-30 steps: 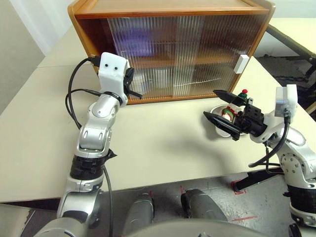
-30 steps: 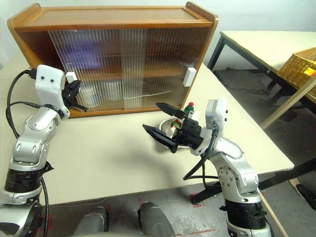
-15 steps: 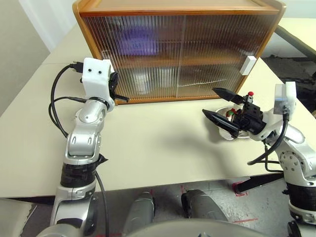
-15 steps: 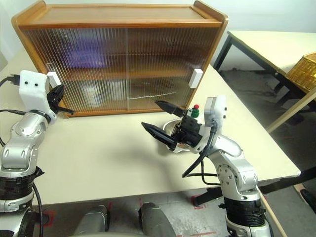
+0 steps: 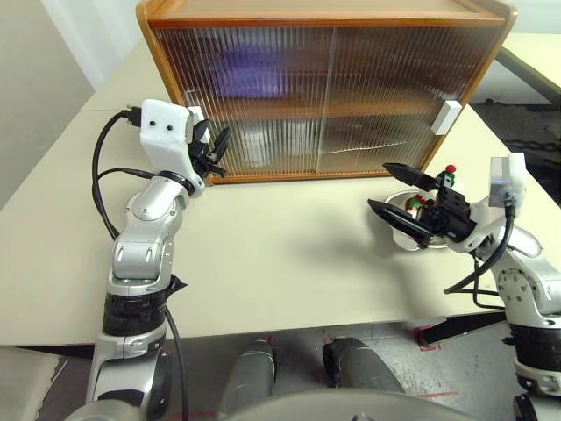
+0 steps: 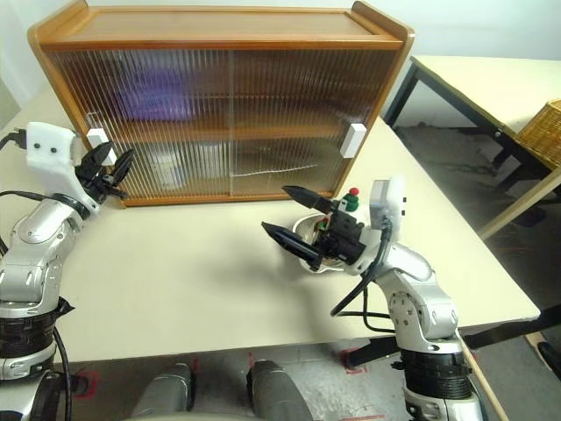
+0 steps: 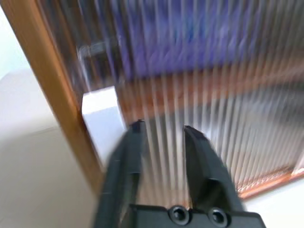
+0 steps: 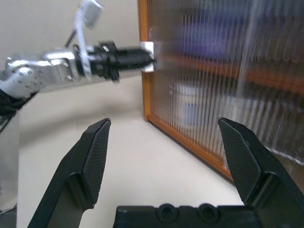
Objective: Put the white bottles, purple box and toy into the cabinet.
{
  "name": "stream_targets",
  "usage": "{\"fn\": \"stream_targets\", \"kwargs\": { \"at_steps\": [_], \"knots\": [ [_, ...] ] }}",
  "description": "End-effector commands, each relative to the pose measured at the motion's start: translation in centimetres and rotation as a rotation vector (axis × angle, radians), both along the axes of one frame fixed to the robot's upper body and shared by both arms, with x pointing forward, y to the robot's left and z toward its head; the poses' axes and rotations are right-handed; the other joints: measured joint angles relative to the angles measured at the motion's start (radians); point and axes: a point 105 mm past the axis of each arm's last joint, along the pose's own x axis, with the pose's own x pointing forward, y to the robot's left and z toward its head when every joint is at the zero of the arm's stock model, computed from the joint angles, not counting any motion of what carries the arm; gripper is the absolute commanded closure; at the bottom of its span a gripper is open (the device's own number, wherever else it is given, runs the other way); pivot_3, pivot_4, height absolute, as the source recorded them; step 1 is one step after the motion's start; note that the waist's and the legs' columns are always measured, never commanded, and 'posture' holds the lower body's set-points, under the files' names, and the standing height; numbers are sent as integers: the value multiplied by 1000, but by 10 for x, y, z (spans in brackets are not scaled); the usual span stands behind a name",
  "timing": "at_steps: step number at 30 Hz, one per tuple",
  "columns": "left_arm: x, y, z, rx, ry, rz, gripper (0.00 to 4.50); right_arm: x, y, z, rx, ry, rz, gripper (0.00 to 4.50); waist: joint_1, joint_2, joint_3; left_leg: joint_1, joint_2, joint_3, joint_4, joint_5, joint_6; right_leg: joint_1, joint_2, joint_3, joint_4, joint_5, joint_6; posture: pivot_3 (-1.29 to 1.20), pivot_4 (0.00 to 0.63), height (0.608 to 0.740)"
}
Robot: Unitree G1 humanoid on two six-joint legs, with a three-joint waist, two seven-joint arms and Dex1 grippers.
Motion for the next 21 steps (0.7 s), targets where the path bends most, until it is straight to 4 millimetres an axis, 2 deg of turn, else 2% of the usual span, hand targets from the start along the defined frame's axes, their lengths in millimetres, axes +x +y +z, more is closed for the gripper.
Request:
{"fn": "stream_targets", "kwargs": {
  "at_steps": [1, 2, 3, 5, 8, 13, 17, 21],
  "knots": [
    [-11, -26, 10, -43, -64, -207, 1506, 4, -19, -5, -11, 3, -55, 179, 7, 0, 0, 0, 0, 0, 0, 0, 0, 0, 0, 0, 0, 0, 0, -43, 68, 740],
    [-15, -33, 8, -33, -62, -266, 1158, 4, -23, -6, -13, 5, -63, 403, 8, 0, 0, 0, 0, 0, 0, 0, -1, 0, 0, 0, 0, 0, 0, -44, 68, 740],
    [-24, -45, -1, -17, -30, -373, 801, 6, -30, -8, -20, 10, -83, 672, 10, 0, 0, 0, 0, 0, 0, -1, -1, 0, 0, 0, 0, 0, 0, -45, 68, 740],
    [-39, -56, -20, 23, 44, -520, 118, 10, -44, -12, -45, 12, -131, 1385, 12, 1, 0, 0, 0, 0, 0, -2, -2, 0, 0, 0, 0, -1, -1, -49, 67, 740],
    [-48, -47, -40, 66, 132, -571, 0, 18, -61, -17, -77, 13, -215, 2544, 12, 1, 0, 0, 1, -1, 0, -3, -4, -1, -1, 0, 0, -2, -2, -53, 68, 740],
    [-64, -41, -42, -16, 176, -659, 0, 39, -86, -6, -53, -35, -413, 4389, 10, 2, -1, -1, 4, -7, -1, -4, -5, -2, 0, 0, 2, -2, -4, -48, 69, 740],
    [-68, -34, -51, 12, 202, -654, 0, 55, -110, 2, -50, -67, -595, 4455, 8, 2, -1, -1, 5, -12, -1, -4, -5, -3, 0, 1, 3, -2, -4, -40, 74, 740],
    [-68, -37, -51, 6, 191, -652, 0, 64, -132, 13, 5, -95, -733, 4455, 12, 2, -1, -1, 9, -14, -1, -4, -4, -3, -1, 4, 3, -3, -4, -32, 76, 740]
  ]
}}
